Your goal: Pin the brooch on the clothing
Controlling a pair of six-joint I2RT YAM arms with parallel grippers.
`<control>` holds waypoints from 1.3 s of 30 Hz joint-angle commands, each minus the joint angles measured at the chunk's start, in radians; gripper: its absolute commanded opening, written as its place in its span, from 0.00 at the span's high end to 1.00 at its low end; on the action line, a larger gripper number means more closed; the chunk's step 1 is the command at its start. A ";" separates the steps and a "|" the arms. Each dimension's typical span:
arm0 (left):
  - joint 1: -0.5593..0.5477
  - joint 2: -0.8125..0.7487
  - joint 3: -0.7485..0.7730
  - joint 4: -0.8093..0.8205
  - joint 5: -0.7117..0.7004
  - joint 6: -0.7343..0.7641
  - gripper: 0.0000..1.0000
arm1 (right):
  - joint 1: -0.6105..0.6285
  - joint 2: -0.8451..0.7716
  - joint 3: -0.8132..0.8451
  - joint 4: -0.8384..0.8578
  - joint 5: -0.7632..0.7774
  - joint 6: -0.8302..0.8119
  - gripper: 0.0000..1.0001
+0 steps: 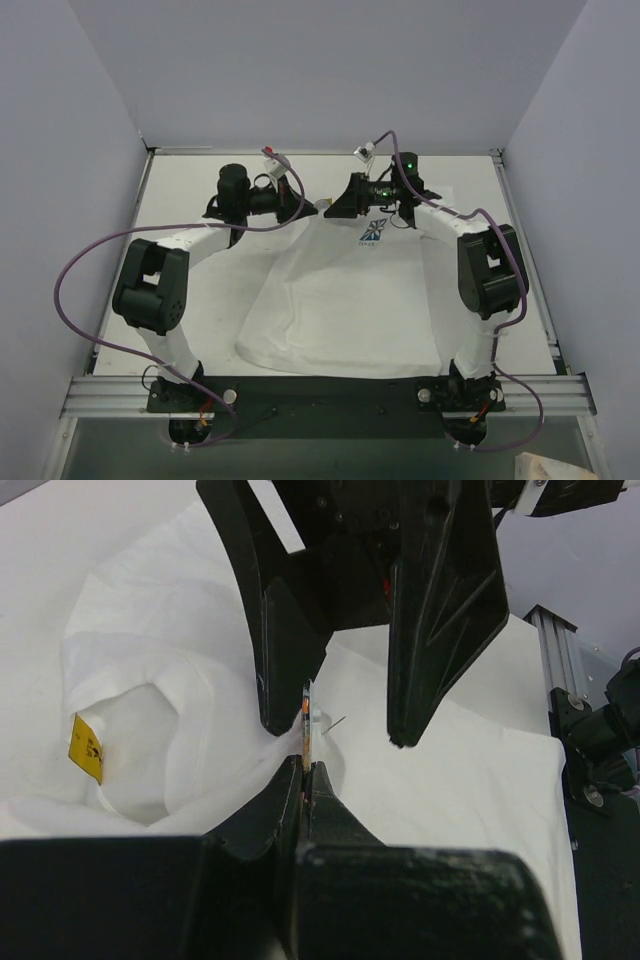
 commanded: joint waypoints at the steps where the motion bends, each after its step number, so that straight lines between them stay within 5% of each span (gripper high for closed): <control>1: 0.018 -0.066 0.010 0.081 0.022 -0.010 1.00 | 0.035 -0.063 0.094 -0.426 0.065 -0.387 0.37; 14: 0.026 -0.067 0.003 0.110 0.032 -0.034 1.00 | 0.035 -0.047 0.052 -0.257 0.068 -0.261 0.57; 39: 0.017 -0.055 0.010 0.121 0.048 -0.062 1.00 | 0.020 -0.024 0.107 -0.176 0.114 -0.157 0.55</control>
